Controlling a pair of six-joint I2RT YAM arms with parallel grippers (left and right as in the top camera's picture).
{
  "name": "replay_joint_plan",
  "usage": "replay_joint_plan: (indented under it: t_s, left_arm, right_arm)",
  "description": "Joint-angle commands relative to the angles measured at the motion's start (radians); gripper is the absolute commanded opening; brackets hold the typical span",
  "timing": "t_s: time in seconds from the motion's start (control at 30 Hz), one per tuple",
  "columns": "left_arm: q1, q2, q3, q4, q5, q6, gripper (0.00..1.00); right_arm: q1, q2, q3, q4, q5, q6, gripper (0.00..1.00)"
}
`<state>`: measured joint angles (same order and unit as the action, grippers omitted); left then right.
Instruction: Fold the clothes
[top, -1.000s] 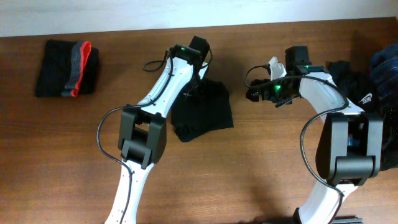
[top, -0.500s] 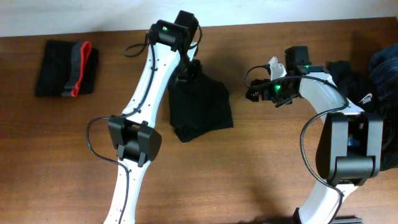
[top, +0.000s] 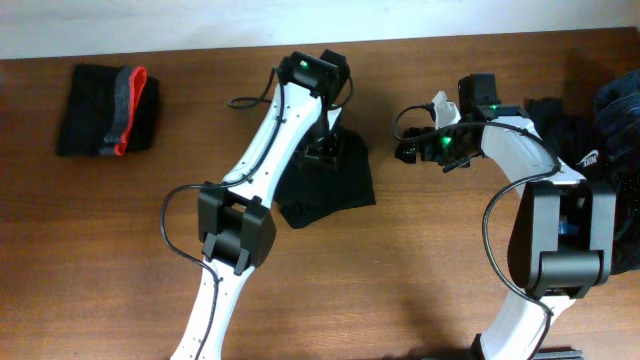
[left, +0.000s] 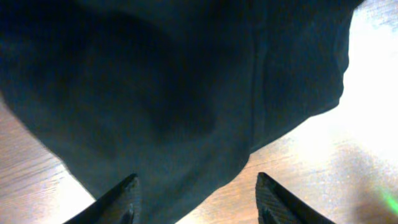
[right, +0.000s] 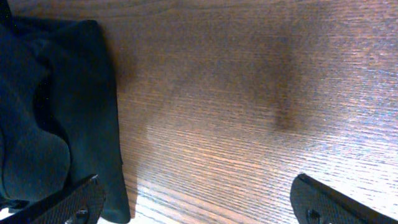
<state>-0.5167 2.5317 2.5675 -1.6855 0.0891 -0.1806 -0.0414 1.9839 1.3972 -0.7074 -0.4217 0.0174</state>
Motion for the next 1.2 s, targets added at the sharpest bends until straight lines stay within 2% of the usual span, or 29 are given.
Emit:
replay_joint_plan:
  t_s: [0.0, 0.23, 0.43, 0.73, 0.9, 1.17]
  left_arm:
    - [0.004, -0.006, -0.015, -0.003, 0.008, -0.006, 0.63]
    - [0.004, -0.006, -0.055, -0.003, 0.008, -0.006, 0.64]
    - [-0.004, -0.006, -0.162, 0.006, -0.004, -0.006, 0.64]
    - [-0.006, -0.006, -0.434, 0.262, 0.039, -0.006, 0.64]
    - [-0.002, -0.03, -0.407, 0.253, 0.041, -0.005, 0.64]
    - [0.029, -0.152, -0.248, 0.171, -0.018, -0.006, 0.67]
  right_arm:
    - [0.002, 0.009, 0.019, 0.0, -0.016, -0.013, 0.99]
    - [0.002, 0.009, 0.019, -0.001, -0.016, -0.013, 0.99]
    - [0.002, 0.009, 0.019, 0.0, -0.016, -0.013, 0.99]
    - [0.002, 0.009, 0.019, 0.0, -0.016, -0.013, 0.99]
    - [0.002, 0.009, 0.019, 0.002, -0.016, -0.013, 0.99]
    - [0.002, 0.009, 0.019, 0.0, -0.016, -0.013, 0.99]
